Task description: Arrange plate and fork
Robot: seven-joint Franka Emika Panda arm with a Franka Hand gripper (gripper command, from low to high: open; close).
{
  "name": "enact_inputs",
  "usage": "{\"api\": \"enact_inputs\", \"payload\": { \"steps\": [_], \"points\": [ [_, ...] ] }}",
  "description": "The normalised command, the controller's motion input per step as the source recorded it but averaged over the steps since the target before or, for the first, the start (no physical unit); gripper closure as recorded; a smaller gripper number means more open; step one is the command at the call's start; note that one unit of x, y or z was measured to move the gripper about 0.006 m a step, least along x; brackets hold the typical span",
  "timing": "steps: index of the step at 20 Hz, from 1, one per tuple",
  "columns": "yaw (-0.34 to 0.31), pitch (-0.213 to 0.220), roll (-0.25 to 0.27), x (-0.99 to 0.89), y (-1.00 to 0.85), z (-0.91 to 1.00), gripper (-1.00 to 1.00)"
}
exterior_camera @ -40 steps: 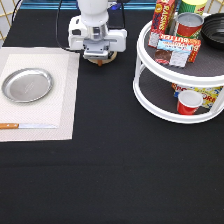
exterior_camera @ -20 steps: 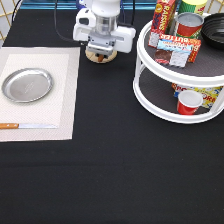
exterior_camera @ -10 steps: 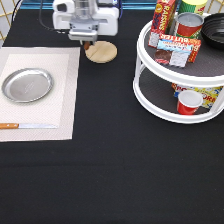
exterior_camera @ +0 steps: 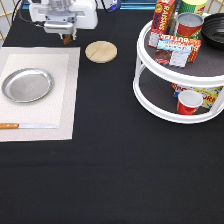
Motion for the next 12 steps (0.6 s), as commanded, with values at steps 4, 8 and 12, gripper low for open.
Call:
{"api": "enact_inputs", "payload": {
  "steps": [4,8,12],
  "points": [
    [-0.203,-0.033,0.0,0.06,-0.4,0.0,1.0],
    [-0.202,-0.016,0.0,0.02,-0.42,0.0,1.0],
    [-0.189,-0.007,0.0,0.0,-0.48,0.0,1.0]
  ]
}}
